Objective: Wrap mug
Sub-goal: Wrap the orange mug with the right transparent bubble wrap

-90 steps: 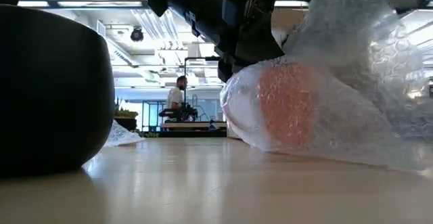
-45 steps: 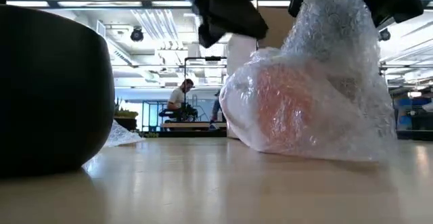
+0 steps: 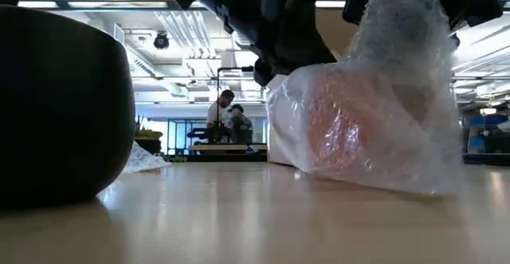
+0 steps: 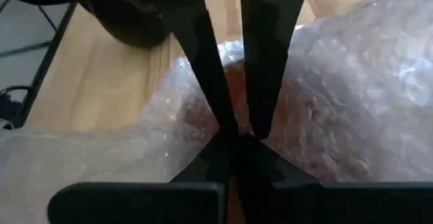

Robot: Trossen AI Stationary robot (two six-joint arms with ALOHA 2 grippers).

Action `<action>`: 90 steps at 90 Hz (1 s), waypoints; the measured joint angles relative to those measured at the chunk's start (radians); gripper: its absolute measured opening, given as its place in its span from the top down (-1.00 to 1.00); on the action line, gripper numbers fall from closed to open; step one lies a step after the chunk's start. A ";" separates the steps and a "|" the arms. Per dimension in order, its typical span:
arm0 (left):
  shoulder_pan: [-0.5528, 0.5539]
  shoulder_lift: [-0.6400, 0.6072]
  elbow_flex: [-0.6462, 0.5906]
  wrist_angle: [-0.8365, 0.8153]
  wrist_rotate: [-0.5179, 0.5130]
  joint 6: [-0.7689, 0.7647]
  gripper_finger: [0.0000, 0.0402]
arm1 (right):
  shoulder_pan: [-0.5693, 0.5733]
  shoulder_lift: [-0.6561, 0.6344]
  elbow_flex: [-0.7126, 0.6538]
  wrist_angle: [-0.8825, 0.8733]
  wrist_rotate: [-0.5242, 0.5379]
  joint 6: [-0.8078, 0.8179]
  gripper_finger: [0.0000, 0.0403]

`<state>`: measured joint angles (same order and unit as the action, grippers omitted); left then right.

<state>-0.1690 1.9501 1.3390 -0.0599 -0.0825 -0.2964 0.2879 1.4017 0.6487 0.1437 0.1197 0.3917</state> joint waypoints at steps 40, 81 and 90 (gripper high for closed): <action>0.002 0.006 -0.005 0.038 0.015 0.027 0.82 | -0.001 -0.025 0.305 -0.610 0.020 -0.070 1.00; 0.002 0.006 -0.008 0.018 0.019 0.027 0.82 | 0.063 -0.039 0.495 -0.954 0.012 -0.104 1.00; 0.002 0.006 -0.008 0.020 0.019 0.027 0.82 | 0.100 -0.041 0.486 -0.952 0.012 -0.100 1.00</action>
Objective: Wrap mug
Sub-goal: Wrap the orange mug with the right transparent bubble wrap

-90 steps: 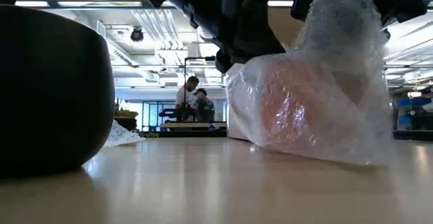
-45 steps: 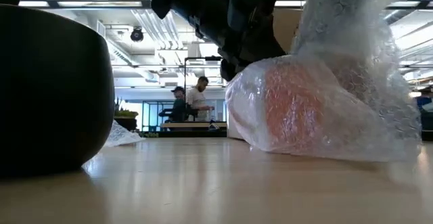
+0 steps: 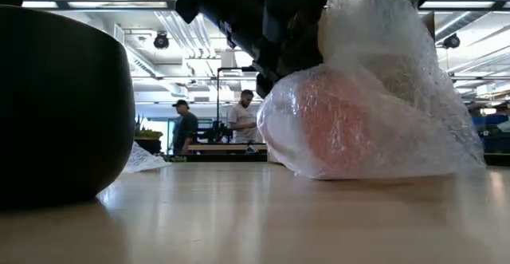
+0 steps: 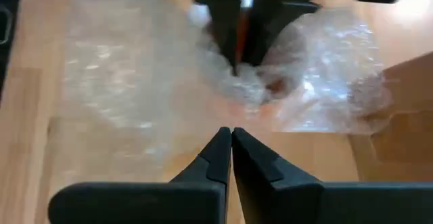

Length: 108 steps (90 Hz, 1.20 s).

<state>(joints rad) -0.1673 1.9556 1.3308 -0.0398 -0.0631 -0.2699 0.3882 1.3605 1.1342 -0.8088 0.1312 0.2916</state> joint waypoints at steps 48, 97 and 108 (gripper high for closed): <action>0.001 -0.006 0.016 -0.017 0.015 -0.047 0.82 | -0.042 0.113 -0.194 0.501 0.075 -0.121 1.00; -0.063 -0.092 0.180 -0.295 0.097 -0.037 0.82 | -0.063 0.166 -0.181 0.482 0.080 -0.121 1.00; -0.088 -0.092 0.177 -0.300 0.108 -0.034 0.82 | -0.063 0.165 -0.181 0.477 0.081 -0.127 1.00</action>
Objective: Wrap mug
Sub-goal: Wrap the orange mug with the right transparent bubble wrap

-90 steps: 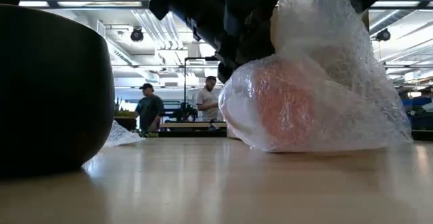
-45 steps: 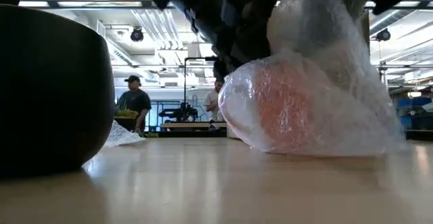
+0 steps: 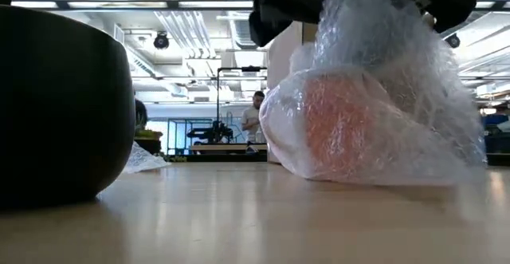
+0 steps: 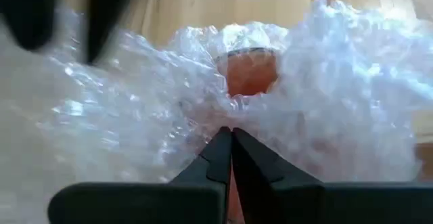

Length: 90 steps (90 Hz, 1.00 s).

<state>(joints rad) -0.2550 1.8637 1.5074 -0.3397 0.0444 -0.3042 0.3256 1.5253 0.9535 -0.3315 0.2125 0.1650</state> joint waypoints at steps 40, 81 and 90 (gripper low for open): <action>0.015 0.044 -0.034 0.036 -0.062 0.042 0.82 | -0.004 -0.001 0.000 0.001 0.000 0.020 1.00; 0.073 0.068 -0.063 0.074 -0.197 0.033 0.82 | -0.003 -0.005 0.062 -0.132 -0.003 0.019 1.00; 0.074 0.068 -0.064 0.074 -0.204 0.032 0.82 | -0.003 -0.005 0.110 -0.230 -0.010 0.019 1.00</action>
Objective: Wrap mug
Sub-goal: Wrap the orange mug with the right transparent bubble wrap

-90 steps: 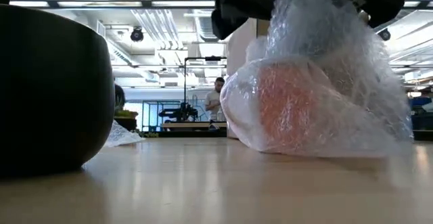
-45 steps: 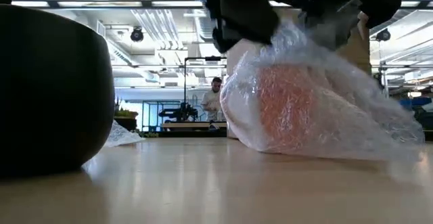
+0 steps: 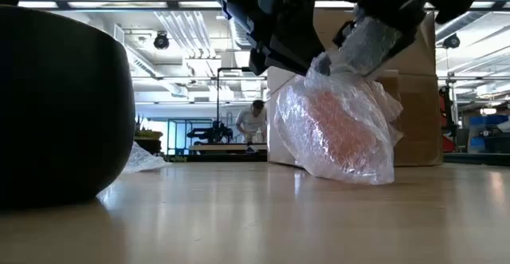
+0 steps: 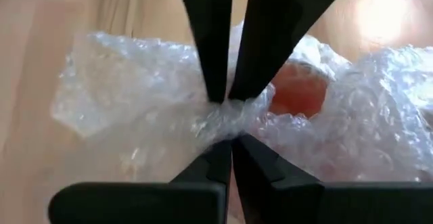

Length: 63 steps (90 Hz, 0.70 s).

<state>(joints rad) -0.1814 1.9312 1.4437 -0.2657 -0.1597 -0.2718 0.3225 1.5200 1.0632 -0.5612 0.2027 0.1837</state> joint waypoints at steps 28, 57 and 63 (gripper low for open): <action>0.003 0.018 0.000 0.042 -0.024 -0.007 0.82 | 0.000 -0.002 0.173 -0.246 0.009 -0.029 1.00; 0.004 0.038 0.001 0.059 -0.013 -0.010 0.82 | -0.014 -0.014 0.159 -0.249 0.260 -0.055 1.00; 0.004 0.038 0.001 0.061 -0.011 -0.010 0.82 | -0.028 -0.012 0.111 -0.195 0.261 -0.054 1.00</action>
<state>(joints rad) -0.1776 1.9690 1.4445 -0.2049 -0.1706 -0.2816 0.2946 1.5077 1.1742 -0.7561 0.4639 0.1298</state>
